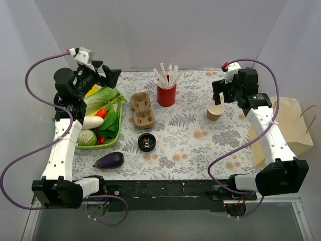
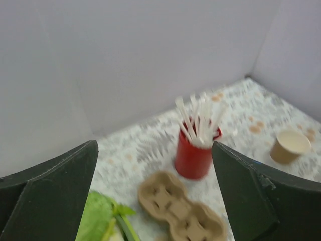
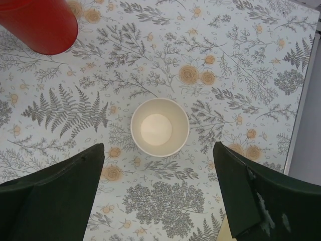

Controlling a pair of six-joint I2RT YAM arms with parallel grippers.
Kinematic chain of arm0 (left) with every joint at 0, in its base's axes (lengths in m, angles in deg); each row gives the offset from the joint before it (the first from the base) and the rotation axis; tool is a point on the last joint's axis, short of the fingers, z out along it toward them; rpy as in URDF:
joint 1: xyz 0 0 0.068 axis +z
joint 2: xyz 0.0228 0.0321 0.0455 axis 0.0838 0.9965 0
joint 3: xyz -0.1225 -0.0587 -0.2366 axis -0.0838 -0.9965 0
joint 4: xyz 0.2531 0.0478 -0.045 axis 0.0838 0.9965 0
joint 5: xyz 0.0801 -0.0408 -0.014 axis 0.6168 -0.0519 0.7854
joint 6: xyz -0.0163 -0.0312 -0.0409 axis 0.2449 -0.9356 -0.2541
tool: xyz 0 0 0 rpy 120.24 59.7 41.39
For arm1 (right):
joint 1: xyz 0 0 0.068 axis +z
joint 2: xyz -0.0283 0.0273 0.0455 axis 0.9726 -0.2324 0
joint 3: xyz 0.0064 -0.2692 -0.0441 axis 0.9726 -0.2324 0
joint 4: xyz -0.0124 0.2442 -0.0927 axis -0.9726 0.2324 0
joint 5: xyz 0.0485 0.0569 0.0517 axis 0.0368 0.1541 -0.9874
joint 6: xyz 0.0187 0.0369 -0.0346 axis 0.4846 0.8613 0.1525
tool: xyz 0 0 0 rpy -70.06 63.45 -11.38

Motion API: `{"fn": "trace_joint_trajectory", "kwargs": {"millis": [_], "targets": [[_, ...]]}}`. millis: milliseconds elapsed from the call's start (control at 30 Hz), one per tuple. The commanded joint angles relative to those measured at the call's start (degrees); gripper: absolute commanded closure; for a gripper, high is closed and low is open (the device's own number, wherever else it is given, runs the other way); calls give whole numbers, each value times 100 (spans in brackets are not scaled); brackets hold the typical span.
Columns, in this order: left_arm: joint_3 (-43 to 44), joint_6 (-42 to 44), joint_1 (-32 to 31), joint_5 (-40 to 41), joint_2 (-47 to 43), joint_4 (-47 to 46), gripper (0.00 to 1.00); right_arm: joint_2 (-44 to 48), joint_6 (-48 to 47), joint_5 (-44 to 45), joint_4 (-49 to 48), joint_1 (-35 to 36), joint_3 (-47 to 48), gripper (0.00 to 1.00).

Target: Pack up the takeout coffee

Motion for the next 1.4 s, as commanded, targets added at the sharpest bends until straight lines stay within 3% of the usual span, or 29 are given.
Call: {"fn": "trace_joint_trajectory", "kwargs": {"millis": [0,133,300,433,633,833,933,1067,1367], "targets": [[-359,286,-4,-1224,56,1238,2,122,-188,-17,-23,-19,84,3],[-220,971,-4,-2076,318,2395,2,113,-617,-263,82,-28,102,2],[80,1315,-56,-2291,732,3155,2,104,-1734,-1045,723,-19,128,3],[-25,1368,-100,-2168,830,3296,2,-80,-2245,-1520,1215,-19,259,7],[316,1473,-153,-1887,1137,3541,2,-265,-2597,-1565,1568,16,269,11],[1055,2034,-864,-1079,1840,4043,2,-431,-2738,-1425,1691,77,181,12],[1038,2159,-1067,-902,1814,4078,2,-651,-3096,-1380,1919,95,260,22],[714,2071,-1067,-1112,1569,4061,2,-932,-3511,-1389,2340,95,304,44],[221,1913,-1067,-1157,1243,3999,2,-1450,-3379,-1267,1937,113,540,48]]}}
